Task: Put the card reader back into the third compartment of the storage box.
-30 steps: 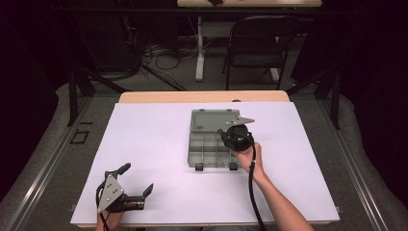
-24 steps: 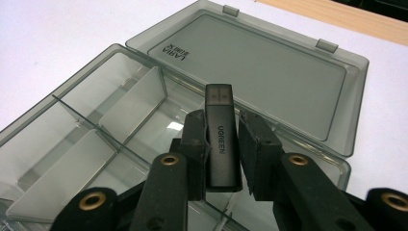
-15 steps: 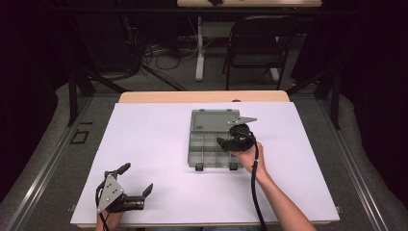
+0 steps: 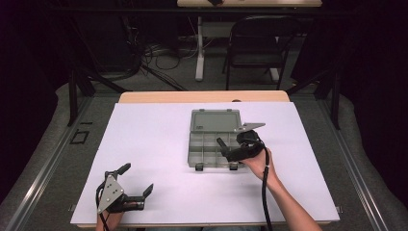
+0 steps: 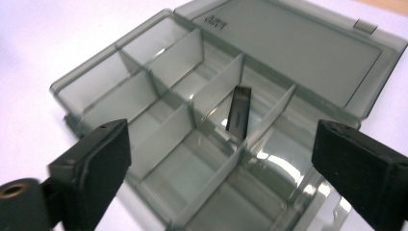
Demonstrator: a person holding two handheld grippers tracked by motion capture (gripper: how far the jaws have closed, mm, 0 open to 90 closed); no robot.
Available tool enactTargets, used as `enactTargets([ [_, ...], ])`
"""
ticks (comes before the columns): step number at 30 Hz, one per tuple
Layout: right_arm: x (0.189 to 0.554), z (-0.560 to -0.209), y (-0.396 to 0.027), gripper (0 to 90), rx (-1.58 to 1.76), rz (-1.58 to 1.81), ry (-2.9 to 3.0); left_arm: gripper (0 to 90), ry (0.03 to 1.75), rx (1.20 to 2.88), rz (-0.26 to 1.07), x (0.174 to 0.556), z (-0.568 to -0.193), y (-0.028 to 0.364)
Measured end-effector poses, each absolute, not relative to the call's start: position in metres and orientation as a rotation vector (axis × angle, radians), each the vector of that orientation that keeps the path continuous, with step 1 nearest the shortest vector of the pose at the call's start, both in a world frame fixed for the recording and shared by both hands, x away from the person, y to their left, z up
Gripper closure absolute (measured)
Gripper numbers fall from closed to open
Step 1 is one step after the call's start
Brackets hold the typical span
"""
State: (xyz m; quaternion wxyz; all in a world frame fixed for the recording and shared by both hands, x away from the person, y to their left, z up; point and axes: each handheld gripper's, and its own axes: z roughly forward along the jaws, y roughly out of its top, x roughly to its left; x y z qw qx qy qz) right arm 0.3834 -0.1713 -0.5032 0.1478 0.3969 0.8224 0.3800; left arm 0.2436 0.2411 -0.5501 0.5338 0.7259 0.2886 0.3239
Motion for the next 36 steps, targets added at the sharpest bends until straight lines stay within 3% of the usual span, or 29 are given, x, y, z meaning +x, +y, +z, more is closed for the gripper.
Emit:
enactTargets([
  [7, 0.37, -0.503, -0.182, 0.0, 1.119, 1.088, 2.403, 0.2, 0.683, 1.731, 0.77, 0.244, -0.55, 0.24],
  [36, 0.317, -0.507, -0.218, 0.0, 1.071, 1.059, 2.395, 0.2, 0.681, 1.731, 0.77, 0.245, -0.55, 0.24],
])
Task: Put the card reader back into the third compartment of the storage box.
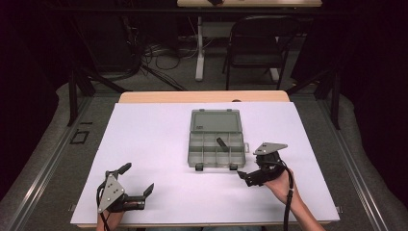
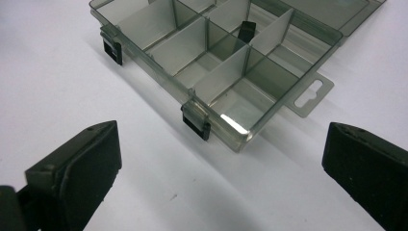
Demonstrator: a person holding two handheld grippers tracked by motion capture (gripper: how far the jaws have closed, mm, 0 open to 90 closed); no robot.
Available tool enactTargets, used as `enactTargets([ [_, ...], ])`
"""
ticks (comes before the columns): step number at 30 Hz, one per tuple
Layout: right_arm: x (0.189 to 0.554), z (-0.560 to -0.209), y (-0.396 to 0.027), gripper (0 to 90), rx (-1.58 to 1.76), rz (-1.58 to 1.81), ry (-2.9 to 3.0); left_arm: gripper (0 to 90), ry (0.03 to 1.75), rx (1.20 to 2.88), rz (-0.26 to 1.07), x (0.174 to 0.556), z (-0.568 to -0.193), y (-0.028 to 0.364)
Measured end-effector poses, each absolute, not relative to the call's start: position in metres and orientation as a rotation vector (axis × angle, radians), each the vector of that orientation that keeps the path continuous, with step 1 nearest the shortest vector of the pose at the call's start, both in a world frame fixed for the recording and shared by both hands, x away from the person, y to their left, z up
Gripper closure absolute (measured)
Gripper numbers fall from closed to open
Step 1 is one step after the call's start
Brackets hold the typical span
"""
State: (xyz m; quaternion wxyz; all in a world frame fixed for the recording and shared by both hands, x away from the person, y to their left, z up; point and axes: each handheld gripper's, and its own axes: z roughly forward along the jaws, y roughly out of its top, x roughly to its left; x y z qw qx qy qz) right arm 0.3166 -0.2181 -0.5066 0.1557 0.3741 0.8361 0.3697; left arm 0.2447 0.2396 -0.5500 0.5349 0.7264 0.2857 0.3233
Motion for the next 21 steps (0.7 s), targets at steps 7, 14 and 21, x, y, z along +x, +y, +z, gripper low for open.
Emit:
enactTargets([
  [7, 0.305, -0.512, -0.227, 0.0, 1.07, 1.061, 2.377, 0.2, 0.681, 1.731, 0.769, 0.245, -0.55, 0.239],
  [14, 0.297, -0.516, -0.234, 0.0, 1.067, 1.084, 2.354, 0.2, 0.681, 1.731, 0.769, 0.245, -0.55, 0.239],
  [21, 0.288, -0.52, -0.241, 0.0, 1.06, 1.106, 2.331, 0.2, 0.681, 1.731, 0.77, 0.245, -0.55, 0.239],
])
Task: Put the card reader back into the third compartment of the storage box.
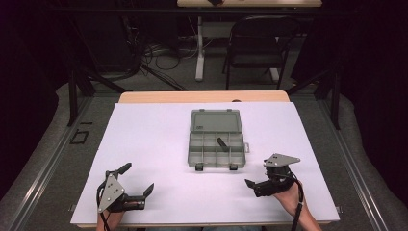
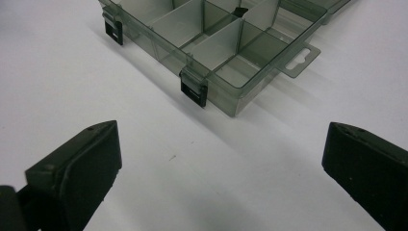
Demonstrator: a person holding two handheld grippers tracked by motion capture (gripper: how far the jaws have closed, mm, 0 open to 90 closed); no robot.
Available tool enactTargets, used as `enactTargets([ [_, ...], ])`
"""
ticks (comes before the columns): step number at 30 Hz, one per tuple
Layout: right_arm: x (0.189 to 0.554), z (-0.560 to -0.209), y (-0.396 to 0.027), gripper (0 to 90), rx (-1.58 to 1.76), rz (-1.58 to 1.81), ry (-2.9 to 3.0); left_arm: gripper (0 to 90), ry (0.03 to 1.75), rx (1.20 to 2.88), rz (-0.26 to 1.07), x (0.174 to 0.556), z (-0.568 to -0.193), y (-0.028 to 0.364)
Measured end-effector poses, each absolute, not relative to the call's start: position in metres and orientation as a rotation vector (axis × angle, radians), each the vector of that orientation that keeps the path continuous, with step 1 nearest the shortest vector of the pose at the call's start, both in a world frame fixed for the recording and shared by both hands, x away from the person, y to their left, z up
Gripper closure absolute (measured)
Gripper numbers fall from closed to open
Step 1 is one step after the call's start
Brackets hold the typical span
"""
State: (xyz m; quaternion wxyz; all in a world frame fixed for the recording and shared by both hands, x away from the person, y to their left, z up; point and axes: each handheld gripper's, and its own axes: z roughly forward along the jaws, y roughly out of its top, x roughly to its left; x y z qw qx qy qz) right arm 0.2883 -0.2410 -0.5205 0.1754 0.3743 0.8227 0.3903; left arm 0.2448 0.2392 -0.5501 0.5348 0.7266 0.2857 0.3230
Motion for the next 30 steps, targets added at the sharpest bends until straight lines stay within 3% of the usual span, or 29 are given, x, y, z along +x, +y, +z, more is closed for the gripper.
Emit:
enactTargets([
  [30, 0.26, -0.544, -0.27, 0.0, 1.093, 1.148, 2.235, 0.2, 0.68, 1.737, 0.769, 0.246, -0.551, 0.239],
])
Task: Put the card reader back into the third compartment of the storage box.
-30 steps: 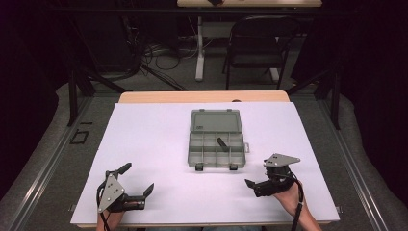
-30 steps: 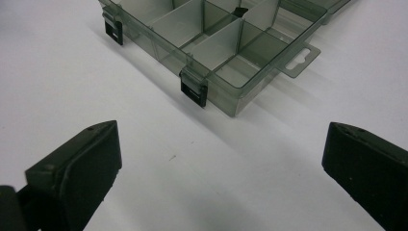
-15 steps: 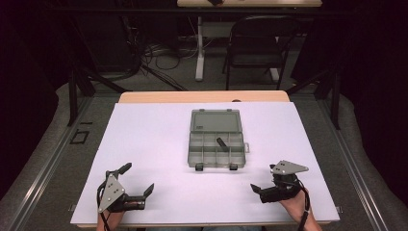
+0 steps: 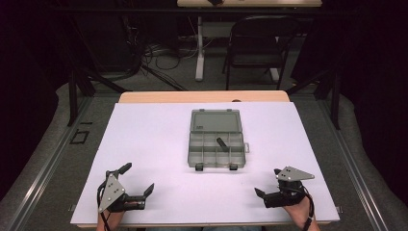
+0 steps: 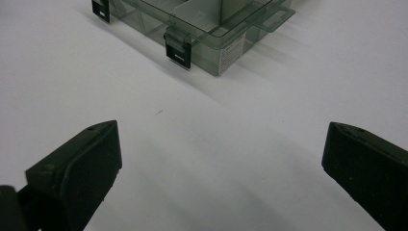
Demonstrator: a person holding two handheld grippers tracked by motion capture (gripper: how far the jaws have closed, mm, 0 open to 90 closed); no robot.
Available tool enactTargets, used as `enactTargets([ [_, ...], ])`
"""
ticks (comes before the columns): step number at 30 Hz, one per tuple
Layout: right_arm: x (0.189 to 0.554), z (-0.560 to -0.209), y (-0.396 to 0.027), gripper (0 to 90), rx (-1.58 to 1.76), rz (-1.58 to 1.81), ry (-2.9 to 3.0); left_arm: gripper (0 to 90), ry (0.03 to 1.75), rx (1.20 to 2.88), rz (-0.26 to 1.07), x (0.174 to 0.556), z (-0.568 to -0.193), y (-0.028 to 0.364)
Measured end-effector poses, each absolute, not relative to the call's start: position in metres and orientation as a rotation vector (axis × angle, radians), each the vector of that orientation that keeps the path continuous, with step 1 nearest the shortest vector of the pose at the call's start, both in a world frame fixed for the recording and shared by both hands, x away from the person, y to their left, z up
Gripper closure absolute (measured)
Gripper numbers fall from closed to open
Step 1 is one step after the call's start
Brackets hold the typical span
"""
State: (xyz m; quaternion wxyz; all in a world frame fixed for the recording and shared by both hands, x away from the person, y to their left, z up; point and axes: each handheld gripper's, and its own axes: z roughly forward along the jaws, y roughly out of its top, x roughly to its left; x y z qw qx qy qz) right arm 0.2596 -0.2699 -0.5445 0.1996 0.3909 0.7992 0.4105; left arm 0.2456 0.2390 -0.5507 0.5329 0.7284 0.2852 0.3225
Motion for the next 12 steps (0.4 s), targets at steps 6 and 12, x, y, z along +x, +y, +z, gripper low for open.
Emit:
enactTargets([
  [6, 0.2559, -0.5474, -0.2729, 0.0, 1.103, 1.164, 2.224, 0.2, 0.679, 1.74, 0.767, 0.2458, -0.5509, 0.2388],
  [12, 0.2556, -0.5473, -0.2747, 0.0, 1.104, 1.171, 2.21, 0.2, 0.677, 1.741, 0.765, 0.2465, -0.551, 0.2387],
])
